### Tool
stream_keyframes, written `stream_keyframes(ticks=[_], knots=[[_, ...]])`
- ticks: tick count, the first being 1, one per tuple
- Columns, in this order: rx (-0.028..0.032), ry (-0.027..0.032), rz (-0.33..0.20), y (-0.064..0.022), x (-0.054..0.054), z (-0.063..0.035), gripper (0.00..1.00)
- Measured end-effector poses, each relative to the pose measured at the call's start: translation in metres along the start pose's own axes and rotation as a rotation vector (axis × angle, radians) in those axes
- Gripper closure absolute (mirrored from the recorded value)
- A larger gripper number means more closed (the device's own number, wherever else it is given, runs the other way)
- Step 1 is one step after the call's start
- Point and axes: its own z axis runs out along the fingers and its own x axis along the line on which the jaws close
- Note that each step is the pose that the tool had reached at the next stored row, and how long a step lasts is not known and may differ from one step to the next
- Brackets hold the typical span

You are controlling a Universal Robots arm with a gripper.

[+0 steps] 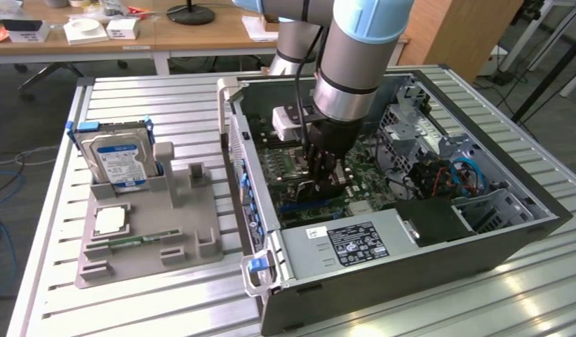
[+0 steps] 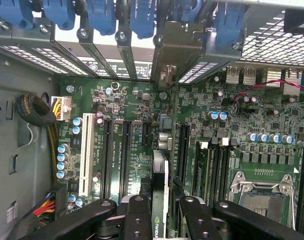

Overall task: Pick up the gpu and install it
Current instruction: 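Insert the gpu into the slot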

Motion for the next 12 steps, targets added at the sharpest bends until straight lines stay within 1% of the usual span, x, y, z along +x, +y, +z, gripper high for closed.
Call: stream_keyframes(ticks=[12], knots=[[0.0, 0.0005, -0.001, 0.0007, 0.0, 0.0, 0.73]])
